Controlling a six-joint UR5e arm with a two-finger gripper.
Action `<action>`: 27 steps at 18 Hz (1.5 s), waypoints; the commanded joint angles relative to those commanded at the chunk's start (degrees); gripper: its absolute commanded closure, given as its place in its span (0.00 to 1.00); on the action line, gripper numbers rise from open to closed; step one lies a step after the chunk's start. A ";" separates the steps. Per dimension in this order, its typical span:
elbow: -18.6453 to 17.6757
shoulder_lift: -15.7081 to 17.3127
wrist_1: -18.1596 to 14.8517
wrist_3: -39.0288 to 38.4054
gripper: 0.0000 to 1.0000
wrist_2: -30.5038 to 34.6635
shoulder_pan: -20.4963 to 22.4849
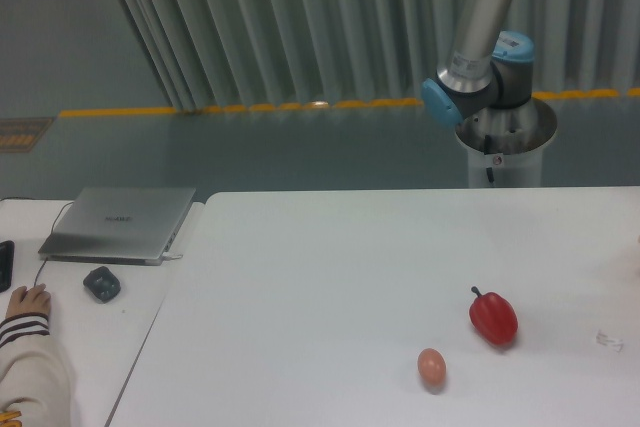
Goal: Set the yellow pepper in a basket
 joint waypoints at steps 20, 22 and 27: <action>-4.40 7.21 -13.54 -2.82 0.00 2.18 -5.09; -4.14 7.04 -13.54 -2.91 0.00 3.94 -7.02; -2.82 5.46 -13.54 -2.99 0.00 3.95 -10.37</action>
